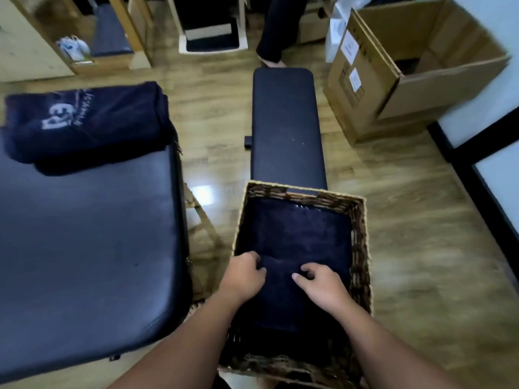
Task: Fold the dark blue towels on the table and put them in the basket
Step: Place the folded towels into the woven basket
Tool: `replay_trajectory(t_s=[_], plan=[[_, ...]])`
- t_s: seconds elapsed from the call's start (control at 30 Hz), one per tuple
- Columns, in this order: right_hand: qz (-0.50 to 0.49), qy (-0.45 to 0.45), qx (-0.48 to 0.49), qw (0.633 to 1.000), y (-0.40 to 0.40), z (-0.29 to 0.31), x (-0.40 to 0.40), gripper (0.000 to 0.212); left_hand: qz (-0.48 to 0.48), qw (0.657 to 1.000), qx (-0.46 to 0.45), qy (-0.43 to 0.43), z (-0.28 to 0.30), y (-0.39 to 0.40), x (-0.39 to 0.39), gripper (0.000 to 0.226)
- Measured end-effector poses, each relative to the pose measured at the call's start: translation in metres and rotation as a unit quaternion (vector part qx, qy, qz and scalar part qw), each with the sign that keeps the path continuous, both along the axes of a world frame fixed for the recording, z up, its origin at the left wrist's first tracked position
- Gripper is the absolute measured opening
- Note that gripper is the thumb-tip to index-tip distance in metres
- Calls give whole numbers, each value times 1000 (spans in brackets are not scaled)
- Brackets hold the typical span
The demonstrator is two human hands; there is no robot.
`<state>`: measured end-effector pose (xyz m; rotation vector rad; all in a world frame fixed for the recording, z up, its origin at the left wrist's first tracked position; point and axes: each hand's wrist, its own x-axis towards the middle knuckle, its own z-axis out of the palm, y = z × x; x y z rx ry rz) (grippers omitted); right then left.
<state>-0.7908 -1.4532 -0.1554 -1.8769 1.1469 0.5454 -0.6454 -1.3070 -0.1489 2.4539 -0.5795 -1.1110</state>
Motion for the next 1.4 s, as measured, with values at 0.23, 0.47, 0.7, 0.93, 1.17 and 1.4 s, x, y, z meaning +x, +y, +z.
replay_trajectory(t_s=[0.23, 0.47, 0.7, 0.93, 1.17, 1.4], plan=[[5, -121, 6, 993, 28, 69, 123, 43, 61, 986, -61, -140, 68, 56, 99, 17], [68, -194, -11, 979, 65, 120, 276, 37, 209, 952, -55, -217, 100, 152, 250, 19], [104, -227, -105, 963, 84, 135, 413, 46, 213, 898, -61, -380, 118, 194, 396, 28], [122, -181, -148, 965, 83, 112, 516, 76, 240, 957, 1, -163, 97, 193, 491, 88], [60, -159, -75, 983, 75, 77, 551, 106, 278, 950, -14, -140, 74, 193, 501, 101], [95, -125, -182, 971, 91, 78, 532, 88, 295, 938, 2, -184, 75, 185, 481, 93]])
